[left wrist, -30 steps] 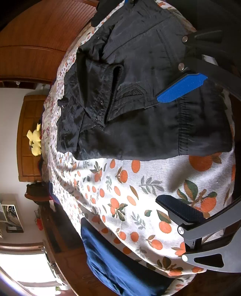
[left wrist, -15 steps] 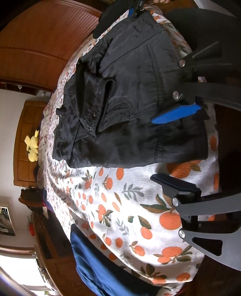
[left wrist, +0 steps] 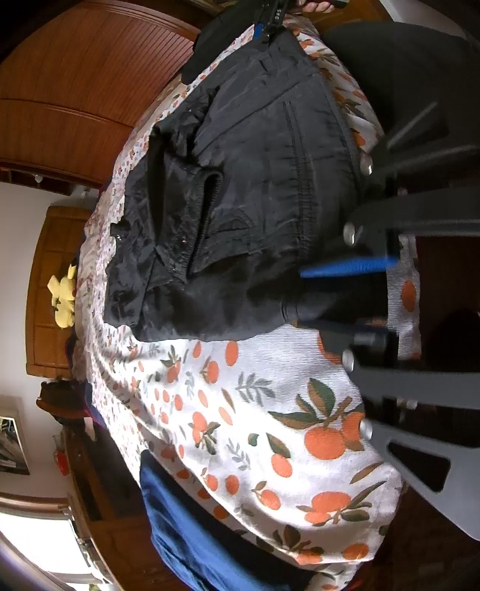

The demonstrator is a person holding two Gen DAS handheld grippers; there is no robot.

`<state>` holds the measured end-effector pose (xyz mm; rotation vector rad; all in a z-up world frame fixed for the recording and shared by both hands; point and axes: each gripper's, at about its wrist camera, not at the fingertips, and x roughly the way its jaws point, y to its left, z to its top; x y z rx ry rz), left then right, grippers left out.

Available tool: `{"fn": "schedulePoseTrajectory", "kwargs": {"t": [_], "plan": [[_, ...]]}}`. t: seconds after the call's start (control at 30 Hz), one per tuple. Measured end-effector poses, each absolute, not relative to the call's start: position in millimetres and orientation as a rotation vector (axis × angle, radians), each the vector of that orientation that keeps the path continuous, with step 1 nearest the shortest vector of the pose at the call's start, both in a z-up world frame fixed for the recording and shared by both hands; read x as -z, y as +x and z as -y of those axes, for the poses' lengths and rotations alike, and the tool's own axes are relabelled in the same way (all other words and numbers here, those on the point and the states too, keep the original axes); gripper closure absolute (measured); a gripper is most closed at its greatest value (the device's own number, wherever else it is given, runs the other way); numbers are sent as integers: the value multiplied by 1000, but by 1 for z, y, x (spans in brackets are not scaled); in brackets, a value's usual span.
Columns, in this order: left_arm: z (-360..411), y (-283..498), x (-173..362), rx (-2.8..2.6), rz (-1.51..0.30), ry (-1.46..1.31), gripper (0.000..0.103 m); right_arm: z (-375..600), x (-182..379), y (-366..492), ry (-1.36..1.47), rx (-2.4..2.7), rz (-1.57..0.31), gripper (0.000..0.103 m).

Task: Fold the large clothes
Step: 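Grasp the jacket hem with both tools and lift it, then fold the held hem over toward the collar with both tools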

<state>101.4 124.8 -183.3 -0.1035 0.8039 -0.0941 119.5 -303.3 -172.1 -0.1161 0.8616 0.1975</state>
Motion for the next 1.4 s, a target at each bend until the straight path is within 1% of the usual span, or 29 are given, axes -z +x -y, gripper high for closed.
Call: {"fn": "schedulePoseTrajectory", "kwargs": {"t": [0.03, 0.07, 0.17, 0.27, 0.4, 0.57, 0.77, 0.9, 0.97, 1.03, 1.13, 1.27, 1.4], "plan": [[-124, 101, 180, 107, -801, -109, 94, 303, 170, 119, -109, -197, -852, 78], [-122, 101, 176, 115, -794, -103, 96, 304, 167, 118, -96, -208, -847, 83], [-114, 100, 159, 132, -757, -68, 98, 301, 159, 121, -102, -241, -836, 90], [-111, 98, 137, 141, -700, -83, 99, 303, 144, 121, -63, -275, -798, 95], [-105, 98, 95, 167, -629, -101, 99, 304, 101, 118, -16, -303, -702, 97], [-96, 92, 23, 175, -498, -91, 100, 305, 33, 109, 12, -328, -561, 98], [-93, 71, -66, 168, -347, -54, 100, 309, -62, 75, -24, -333, -388, 98], [-87, 49, -116, 158, -249, -35, 100, 316, -107, 43, -37, -332, -294, 98], [-85, 38, -131, 161, -212, -34, 100, 322, -120, 31, -33, -330, -256, 98], [-80, 33, -138, 142, -191, -3, 99, 325, -127, 22, -45, -334, -244, 98], [-74, 39, -129, 133, -226, 23, 99, 326, -119, 28, -72, -327, -286, 98], [-74, 65, -94, 115, -305, 31, 99, 319, -83, 52, -104, -320, -382, 98], [-79, 95, -52, 91, -365, 31, 98, 312, -34, 83, -119, -328, -469, 97]]}}
